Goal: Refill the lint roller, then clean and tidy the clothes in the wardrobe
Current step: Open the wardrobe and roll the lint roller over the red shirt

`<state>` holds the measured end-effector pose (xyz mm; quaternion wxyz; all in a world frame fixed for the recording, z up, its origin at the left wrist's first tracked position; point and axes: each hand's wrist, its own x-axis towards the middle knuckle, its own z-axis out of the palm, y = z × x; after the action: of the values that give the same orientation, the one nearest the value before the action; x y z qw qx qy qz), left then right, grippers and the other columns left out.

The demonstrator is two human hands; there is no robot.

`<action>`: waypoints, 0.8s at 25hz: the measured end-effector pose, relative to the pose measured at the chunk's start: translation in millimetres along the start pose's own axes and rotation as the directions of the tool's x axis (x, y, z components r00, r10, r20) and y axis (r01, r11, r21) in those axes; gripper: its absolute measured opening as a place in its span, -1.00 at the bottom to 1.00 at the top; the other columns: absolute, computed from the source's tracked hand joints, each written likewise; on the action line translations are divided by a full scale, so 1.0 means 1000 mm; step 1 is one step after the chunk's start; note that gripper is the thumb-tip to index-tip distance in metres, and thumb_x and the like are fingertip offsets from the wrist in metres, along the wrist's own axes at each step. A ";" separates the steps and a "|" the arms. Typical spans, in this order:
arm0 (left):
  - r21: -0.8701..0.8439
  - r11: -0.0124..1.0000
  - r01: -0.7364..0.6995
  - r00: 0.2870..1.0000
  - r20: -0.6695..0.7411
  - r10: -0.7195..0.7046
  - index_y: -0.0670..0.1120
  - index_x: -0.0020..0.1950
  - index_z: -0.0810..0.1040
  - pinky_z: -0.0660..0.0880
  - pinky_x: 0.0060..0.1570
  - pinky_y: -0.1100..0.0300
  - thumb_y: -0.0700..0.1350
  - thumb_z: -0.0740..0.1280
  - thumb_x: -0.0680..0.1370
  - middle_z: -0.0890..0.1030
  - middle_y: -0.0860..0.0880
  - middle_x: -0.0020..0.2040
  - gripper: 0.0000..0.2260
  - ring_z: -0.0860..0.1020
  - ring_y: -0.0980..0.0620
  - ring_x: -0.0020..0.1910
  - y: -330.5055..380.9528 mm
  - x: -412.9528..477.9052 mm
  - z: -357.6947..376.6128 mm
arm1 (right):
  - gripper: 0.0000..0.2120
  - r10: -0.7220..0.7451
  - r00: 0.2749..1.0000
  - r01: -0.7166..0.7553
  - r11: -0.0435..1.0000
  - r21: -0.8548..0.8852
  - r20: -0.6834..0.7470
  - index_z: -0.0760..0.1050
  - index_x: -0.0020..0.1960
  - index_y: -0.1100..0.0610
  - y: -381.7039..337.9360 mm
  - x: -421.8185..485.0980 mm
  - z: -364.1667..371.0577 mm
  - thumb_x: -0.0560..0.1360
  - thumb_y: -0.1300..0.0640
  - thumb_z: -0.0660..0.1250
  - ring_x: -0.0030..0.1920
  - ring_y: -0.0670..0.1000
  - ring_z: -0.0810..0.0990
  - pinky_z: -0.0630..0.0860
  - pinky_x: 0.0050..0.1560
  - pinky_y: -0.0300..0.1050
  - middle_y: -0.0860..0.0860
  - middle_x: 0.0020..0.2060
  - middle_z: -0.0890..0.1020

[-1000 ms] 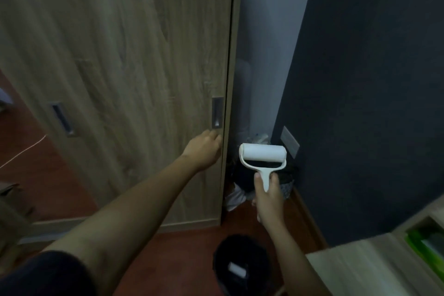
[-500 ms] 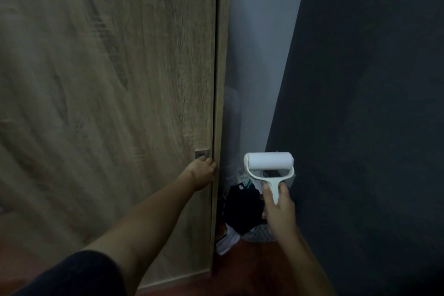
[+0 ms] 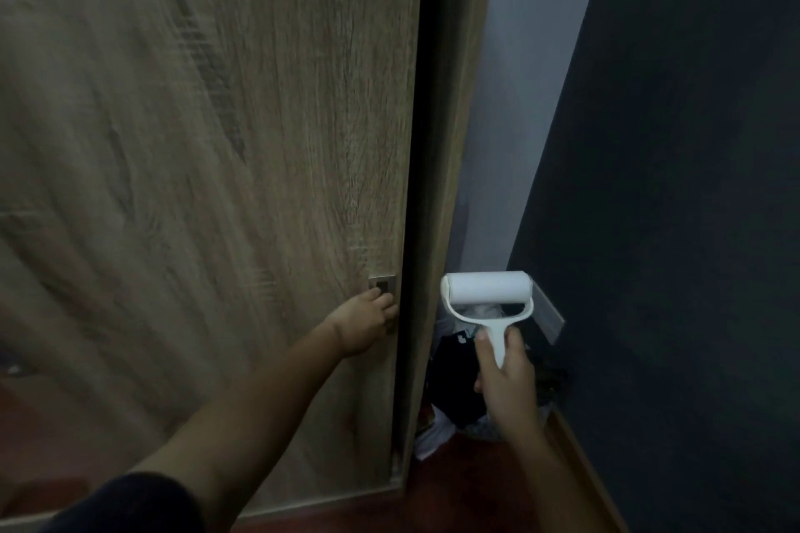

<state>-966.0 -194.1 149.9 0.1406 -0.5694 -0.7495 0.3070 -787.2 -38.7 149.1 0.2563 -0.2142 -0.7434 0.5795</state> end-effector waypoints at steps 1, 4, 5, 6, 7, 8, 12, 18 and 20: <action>-0.007 1.000 0.010 1.000 0.005 -0.010 -0.10 0.20 0.57 0.39 0.23 0.03 -0.09 0.16 0.58 0.53 -0.06 0.24 -0.71 0.48 -0.08 0.15 -0.003 -0.011 0.008 | -0.91 -0.001 1.000 0.001 1.000 0.000 0.012 0.39 -0.12 -0.03 -0.001 -0.003 0.009 0.56 0.08 0.22 -0.44 -0.04 0.47 0.41 -0.37 -0.14 -0.04 -0.44 0.48; 0.015 0.999 0.052 0.998 0.040 -0.052 -0.15 0.24 0.53 0.32 0.29 -0.04 -0.16 0.15 0.59 0.44 -0.14 0.33 -0.72 0.39 -0.15 0.26 -0.016 -0.050 0.026 | -0.90 -0.028 0.998 0.028 0.999 -0.016 0.050 0.38 -0.13 -0.06 -0.009 -0.012 0.041 0.55 0.07 0.22 -0.43 -0.05 0.48 0.40 -0.37 -0.14 -0.05 -0.43 0.49; 0.013 0.998 0.058 0.996 0.062 -0.059 -0.15 0.25 0.51 0.30 0.31 -0.05 -0.17 0.15 0.59 0.41 -0.15 0.35 -0.72 0.36 -0.16 0.29 -0.022 -0.065 0.030 | -0.92 -0.033 0.998 0.034 0.999 -0.019 0.062 0.38 -0.12 -0.06 -0.011 -0.014 0.053 0.55 0.07 0.23 -0.42 -0.05 0.50 0.42 -0.36 -0.11 -0.04 -0.41 0.51; -0.007 0.998 0.062 0.996 0.065 -0.061 -0.14 0.25 0.52 0.30 0.30 -0.05 -0.17 0.16 0.59 0.41 -0.15 0.35 -0.72 0.36 -0.16 0.30 -0.028 -0.082 0.035 | -0.94 -0.037 0.997 0.038 0.999 -0.015 0.071 0.39 -0.10 -0.04 -0.014 -0.018 0.065 0.55 0.07 0.23 -0.39 -0.06 0.53 0.45 -0.34 -0.09 -0.03 -0.38 0.54; -0.017 0.998 0.058 0.997 0.045 -0.057 -0.11 0.21 0.56 0.35 0.27 -0.03 -0.14 0.20 0.57 0.46 -0.12 0.32 -0.74 0.41 -0.14 0.27 -0.033 -0.102 0.042 | -0.97 -0.039 0.996 0.040 0.999 -0.011 0.077 0.41 -0.07 -0.03 -0.017 -0.023 0.081 0.55 0.07 0.24 -0.35 -0.07 0.56 0.50 -0.30 -0.05 -0.03 -0.34 0.56; 0.005 0.999 0.049 0.998 0.027 -0.050 -0.05 0.11 0.63 0.42 0.19 0.01 -0.09 0.27 0.53 0.54 -0.07 0.24 -0.78 0.48 -0.09 0.19 -0.041 -0.122 0.051 | -0.98 -0.047 0.996 0.048 0.999 -0.010 0.081 0.41 -0.05 -0.03 -0.020 -0.028 0.098 0.54 0.03 0.24 -0.31 -0.06 0.58 0.54 -0.26 0.03 -0.02 -0.31 0.58; 0.075 0.996 0.051 0.993 0.098 -0.058 0.06 -0.25 0.69 0.53 -0.12 0.15 0.04 0.49 0.30 0.64 0.03 -0.12 -0.91 0.57 0.02 -0.14 -0.074 -0.201 0.096 | -0.80 -0.075 0.991 0.073 0.997 0.025 0.113 0.41 -0.08 -0.16 -0.031 -0.057 0.167 0.38 -0.23 0.20 -0.34 -0.01 0.55 0.56 -0.26 0.13 -0.06 -0.33 0.59; 0.083 0.993 0.089 0.992 0.080 -0.095 -0.04 -0.34 0.67 0.53 -0.24 0.14 -0.08 0.08 0.41 0.62 0.00 -0.24 -0.64 0.54 0.01 -0.26 -0.112 -0.307 0.139 | -0.82 -0.103 0.982 0.100 0.995 0.028 0.156 0.40 -0.10 -0.16 -0.046 -0.090 0.235 0.38 -0.21 0.19 -0.35 -0.08 0.50 0.55 -0.21 0.14 -0.13 -0.38 0.53; 0.040 0.992 0.117 0.991 0.065 -0.120 -0.08 -0.38 0.65 0.54 -0.29 0.15 -0.10 0.07 0.40 0.61 -0.02 -0.29 -0.63 0.54 0.00 -0.31 -0.121 -0.334 0.146 | -0.82 -0.103 0.978 0.100 0.995 0.025 0.180 0.40 -0.09 -0.18 -0.050 -0.094 0.250 0.38 -0.22 0.18 -0.30 -0.02 0.50 0.54 -0.17 0.16 -0.11 -0.34 0.50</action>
<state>-1036.8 -572.1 158.6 0.1436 -0.5106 -0.7806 0.3307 -872.8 -296.2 136.1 0.2186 -0.1204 -0.7689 0.5887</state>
